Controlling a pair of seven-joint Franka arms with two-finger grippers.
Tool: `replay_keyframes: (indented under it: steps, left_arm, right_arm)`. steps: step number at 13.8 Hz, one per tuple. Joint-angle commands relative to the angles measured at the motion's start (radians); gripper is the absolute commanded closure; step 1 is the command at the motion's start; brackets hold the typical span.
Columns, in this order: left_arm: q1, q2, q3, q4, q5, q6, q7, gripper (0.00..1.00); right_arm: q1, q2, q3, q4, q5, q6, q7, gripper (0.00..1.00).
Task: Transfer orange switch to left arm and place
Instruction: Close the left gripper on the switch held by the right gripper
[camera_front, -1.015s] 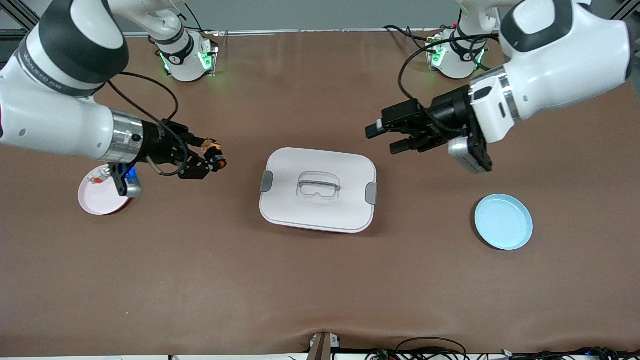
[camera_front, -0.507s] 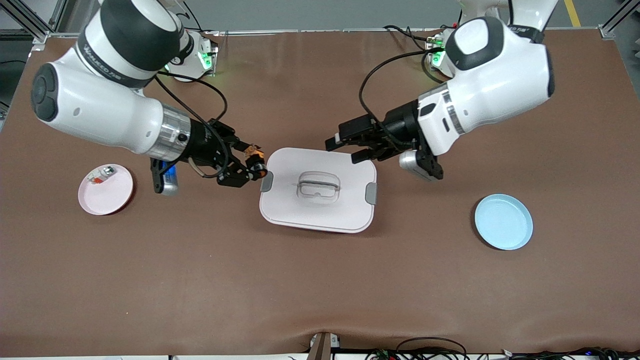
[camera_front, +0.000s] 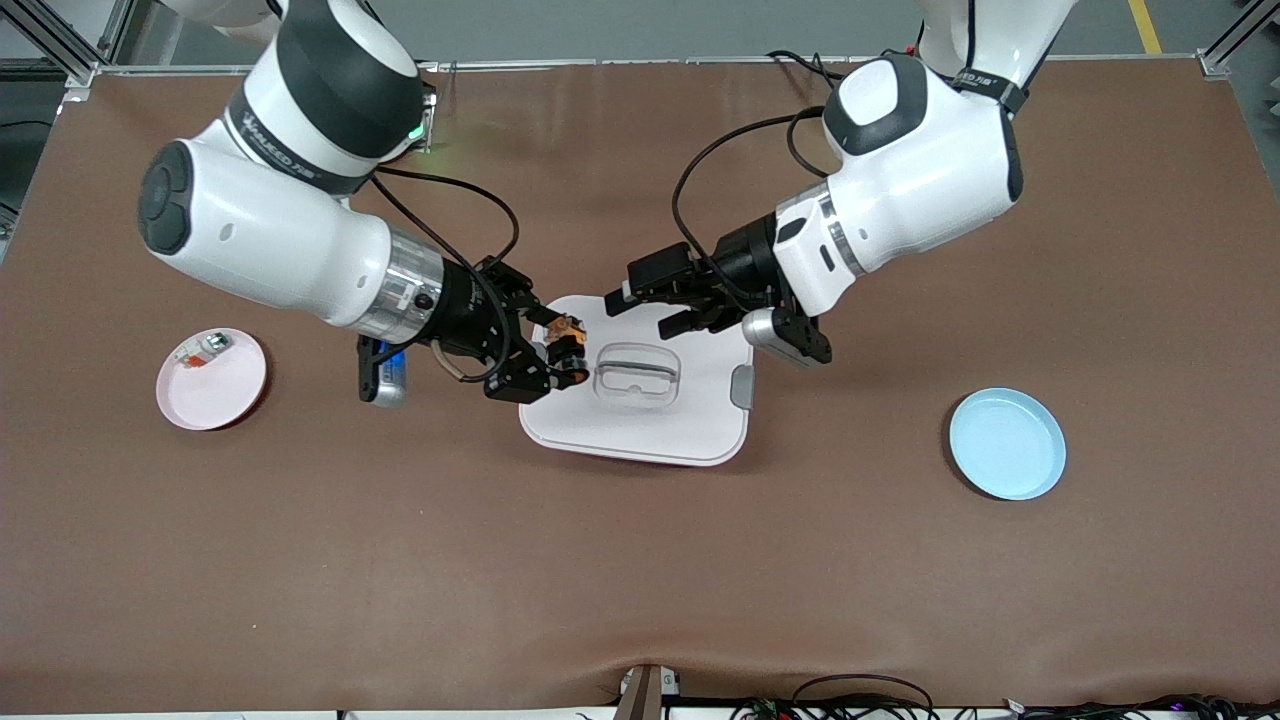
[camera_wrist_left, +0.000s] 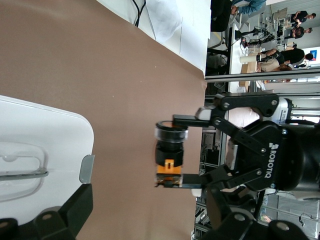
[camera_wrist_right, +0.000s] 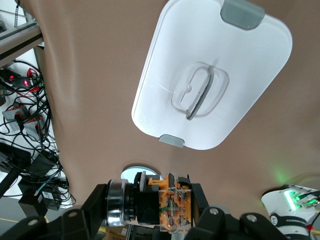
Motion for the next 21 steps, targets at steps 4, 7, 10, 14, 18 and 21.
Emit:
replay_keyframes:
  steps: [4,7,10,14,18,21]
  left_arm:
    - [-0.021,0.063,-0.004,0.058,0.015,0.026,0.020,0.00]
    - [-0.029,0.098,-0.002,0.084,0.058,0.034,0.023,0.00]
    - [-0.029,0.118,-0.002,0.100,0.071,0.048,0.057,0.00]
    - [-0.029,0.131,-0.001,0.101,0.071,0.055,0.092,0.00]
    - [-0.027,0.135,-0.001,0.101,0.071,0.055,0.107,0.04]
    - [-0.026,0.135,-0.001,0.101,0.071,0.055,0.127,0.51]
  right_arm:
    - [0.039,0.081,-0.024,0.125,0.008,0.035,0.129,1.00]
    - [0.050,0.081,-0.026,0.125,0.008,0.060,0.155,1.00]
    - [0.057,0.081,-0.026,0.125,0.000,0.058,0.178,1.00]
    - [0.076,0.084,-0.026,0.126,-0.004,0.104,0.210,1.00]
    - [0.094,0.099,-0.026,0.128,-0.026,0.130,0.229,1.00]
    - [0.096,0.099,-0.026,0.128,-0.027,0.130,0.230,1.00]
